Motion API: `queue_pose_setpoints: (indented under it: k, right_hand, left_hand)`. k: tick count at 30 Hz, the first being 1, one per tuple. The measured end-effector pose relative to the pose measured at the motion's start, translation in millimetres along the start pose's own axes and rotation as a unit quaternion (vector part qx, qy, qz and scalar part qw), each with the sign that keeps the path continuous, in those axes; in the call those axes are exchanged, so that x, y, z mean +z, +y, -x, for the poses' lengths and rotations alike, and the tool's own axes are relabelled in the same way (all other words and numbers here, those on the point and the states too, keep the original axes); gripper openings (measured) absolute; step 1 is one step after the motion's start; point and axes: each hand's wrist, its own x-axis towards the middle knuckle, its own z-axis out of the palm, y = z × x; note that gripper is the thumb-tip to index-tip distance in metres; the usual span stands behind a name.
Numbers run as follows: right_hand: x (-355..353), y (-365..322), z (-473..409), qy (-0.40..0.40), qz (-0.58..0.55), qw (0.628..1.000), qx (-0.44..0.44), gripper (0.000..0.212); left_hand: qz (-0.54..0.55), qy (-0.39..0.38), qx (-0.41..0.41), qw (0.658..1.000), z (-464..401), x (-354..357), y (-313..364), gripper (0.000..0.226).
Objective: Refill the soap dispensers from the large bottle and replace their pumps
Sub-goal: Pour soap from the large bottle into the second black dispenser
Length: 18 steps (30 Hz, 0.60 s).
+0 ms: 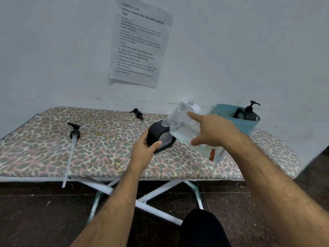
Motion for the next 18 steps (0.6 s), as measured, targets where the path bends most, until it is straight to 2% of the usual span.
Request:
queue_pose_setpoints:
  k: [18]
  right_hand:
    - [-0.4,1.3,0.4,-0.002,-0.01,1.0,0.01,0.096]
  left_hand:
    - [0.002,-0.005,0.005,1.0,2.9,-0.2,2.5,0.054]
